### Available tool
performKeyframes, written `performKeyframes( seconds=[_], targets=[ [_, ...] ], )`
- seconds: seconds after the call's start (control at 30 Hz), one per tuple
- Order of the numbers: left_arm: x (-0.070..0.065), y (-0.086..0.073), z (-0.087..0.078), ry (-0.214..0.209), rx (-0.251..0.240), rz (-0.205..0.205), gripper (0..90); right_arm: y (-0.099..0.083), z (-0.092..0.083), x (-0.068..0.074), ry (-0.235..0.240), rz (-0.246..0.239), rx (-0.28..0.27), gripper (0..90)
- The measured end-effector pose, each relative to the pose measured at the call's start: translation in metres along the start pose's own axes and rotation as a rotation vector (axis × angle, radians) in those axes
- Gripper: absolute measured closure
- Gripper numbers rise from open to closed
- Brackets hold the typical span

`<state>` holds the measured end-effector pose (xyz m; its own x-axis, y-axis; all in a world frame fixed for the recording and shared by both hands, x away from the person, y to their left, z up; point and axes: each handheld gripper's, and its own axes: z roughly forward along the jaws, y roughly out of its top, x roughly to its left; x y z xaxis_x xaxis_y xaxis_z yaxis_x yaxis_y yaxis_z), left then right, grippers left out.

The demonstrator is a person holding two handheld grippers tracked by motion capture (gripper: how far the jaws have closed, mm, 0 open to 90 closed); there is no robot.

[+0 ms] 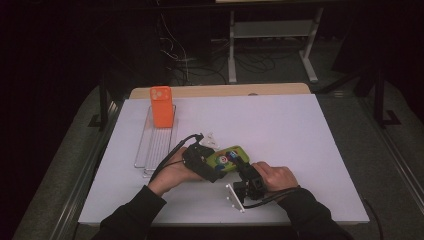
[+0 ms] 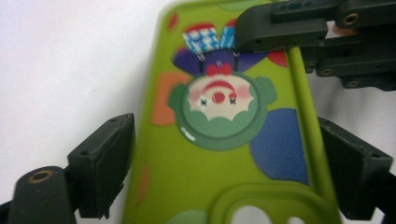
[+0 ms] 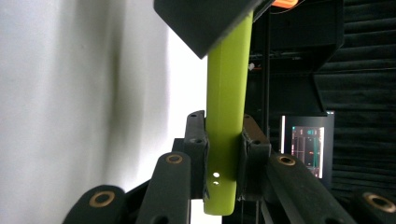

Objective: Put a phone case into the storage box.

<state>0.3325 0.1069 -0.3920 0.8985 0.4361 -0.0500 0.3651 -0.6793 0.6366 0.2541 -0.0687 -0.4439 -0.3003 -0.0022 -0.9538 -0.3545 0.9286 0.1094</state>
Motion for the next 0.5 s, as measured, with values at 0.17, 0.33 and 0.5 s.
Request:
performKeyframes(
  seconds=[0.17,0.33,0.5],
  targets=[
    [0.003,0.0,-0.004,-0.039,-0.001,-0.011,0.3,-0.002,0.001,-0.001,0.001,0.019,0.012,75.6],
    [0.007,-0.002,-0.011,-0.047,-0.031,-0.017,0.0,-0.007,0.001,-0.004,0.001,0.043,0.032,75.6],
    [0.014,-0.006,-0.017,-0.04,-0.02,0.0,0.0,-0.014,0.001,-0.009,0.006,0.084,0.057,75.6]
  ],
)
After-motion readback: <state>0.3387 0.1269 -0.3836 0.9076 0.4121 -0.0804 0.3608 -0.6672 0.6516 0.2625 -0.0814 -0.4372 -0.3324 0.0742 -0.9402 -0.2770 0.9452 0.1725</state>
